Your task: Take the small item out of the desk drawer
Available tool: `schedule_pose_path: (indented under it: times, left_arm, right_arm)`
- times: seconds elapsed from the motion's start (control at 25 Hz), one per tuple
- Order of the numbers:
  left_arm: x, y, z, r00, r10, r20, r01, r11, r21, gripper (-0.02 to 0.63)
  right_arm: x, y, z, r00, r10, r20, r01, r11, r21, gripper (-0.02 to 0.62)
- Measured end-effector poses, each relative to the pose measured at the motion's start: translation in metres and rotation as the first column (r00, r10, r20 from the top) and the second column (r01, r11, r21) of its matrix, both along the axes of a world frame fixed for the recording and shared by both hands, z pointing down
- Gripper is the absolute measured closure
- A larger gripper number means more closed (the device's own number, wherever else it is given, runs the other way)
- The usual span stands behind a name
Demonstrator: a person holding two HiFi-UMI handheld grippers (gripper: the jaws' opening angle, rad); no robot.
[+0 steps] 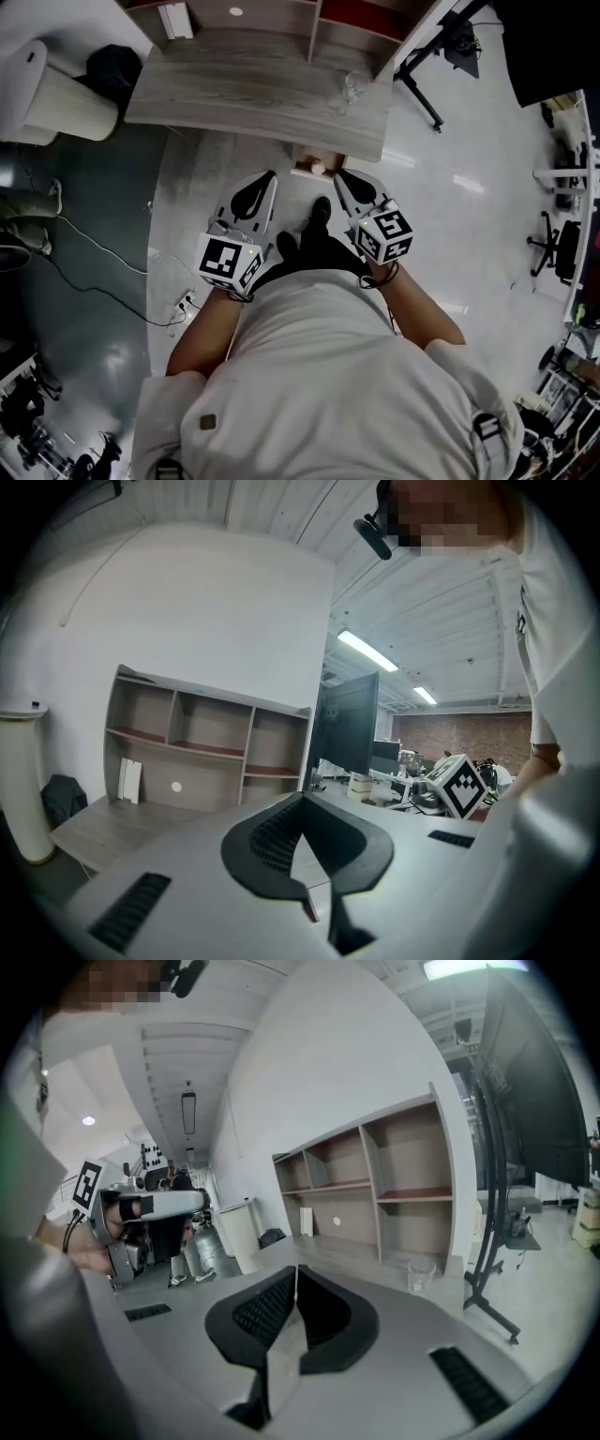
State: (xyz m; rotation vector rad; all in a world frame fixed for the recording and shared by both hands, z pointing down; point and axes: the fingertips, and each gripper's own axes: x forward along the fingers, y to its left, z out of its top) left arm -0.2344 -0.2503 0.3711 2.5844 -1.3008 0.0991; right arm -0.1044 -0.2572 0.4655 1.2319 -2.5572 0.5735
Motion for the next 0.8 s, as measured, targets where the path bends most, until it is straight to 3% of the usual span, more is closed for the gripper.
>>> schedule_pose_path:
  times: [0.28,0.44,0.6,0.8]
  left_arm:
    - [0.015,-0.028,0.067,0.998,0.035,0.058,-0.031,0.997,-0.067,0.594]
    - [0.024,-0.04,0.112,0.998,0.046,0.048,-0.038,0.987,-0.156,0.594]
    - [0.036,-0.057,0.15,0.997,0.065,0.053,-0.054,0.979,-0.194,0.594]
    - [0.045,-0.068,0.191,0.992,0.108,0.067,-0.09,0.971,-0.221,0.594]
  right_arm:
    - [0.01,-0.021,0.089,0.999,0.018,-0.027,-0.021,0.99,-0.139,0.572]
    - [0.019,-0.03,0.141,0.998,0.041,-0.045,-0.049,0.977,-0.207,0.572]
    - [0.021,-0.047,0.185,0.997,0.051,-0.057,-0.063,0.966,-0.249,0.567]
    - [0.018,-0.053,0.248,0.995,0.043,-0.087,-0.069,0.944,-0.324,0.491]
